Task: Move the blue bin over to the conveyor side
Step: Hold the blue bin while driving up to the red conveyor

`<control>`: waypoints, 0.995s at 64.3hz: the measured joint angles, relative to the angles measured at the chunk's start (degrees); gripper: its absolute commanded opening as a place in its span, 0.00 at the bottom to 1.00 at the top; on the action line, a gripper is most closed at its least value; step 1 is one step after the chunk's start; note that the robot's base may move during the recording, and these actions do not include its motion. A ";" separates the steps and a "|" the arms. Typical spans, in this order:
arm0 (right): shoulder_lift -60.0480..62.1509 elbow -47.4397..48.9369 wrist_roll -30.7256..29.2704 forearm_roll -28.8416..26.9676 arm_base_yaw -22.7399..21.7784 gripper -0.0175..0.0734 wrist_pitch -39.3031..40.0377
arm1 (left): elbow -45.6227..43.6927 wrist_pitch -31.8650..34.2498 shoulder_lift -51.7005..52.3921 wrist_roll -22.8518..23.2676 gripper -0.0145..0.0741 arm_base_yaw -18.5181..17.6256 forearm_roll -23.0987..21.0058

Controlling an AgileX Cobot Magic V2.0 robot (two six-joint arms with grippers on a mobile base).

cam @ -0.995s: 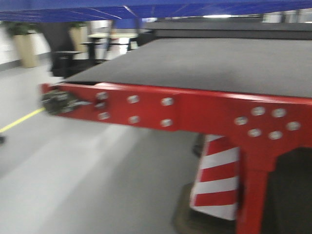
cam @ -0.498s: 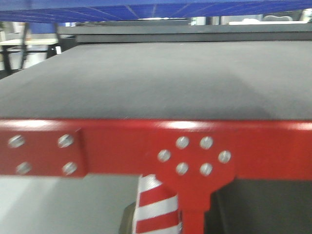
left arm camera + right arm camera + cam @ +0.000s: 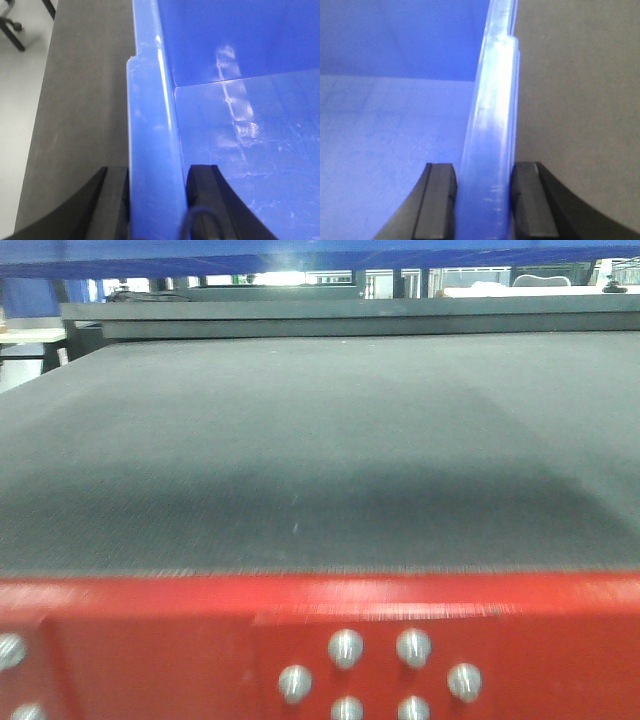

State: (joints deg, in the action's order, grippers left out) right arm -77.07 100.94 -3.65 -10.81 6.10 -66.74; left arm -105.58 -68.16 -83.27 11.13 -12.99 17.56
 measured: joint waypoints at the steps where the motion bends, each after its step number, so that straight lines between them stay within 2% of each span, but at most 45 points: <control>1: 0.00 0.00 0.00 0.00 0.00 0.10 0.00 | 0.00 0.15 0.00 0.00 0.15 0.00 -0.02; 34: 0.00 0.00 0.00 0.33 0.00 0.10 0.33 | 0.00 5.91 0.00 -0.42 0.15 0.00 0.88; 64: 0.00 0.00 0.00 0.33 0.00 0.10 0.33 | 0.00 5.91 0.00 -0.42 0.15 0.00 0.92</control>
State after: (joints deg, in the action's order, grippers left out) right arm -77.07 100.94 -3.65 -10.48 6.10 -66.42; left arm -105.58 -62.25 -83.27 10.71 -12.99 18.48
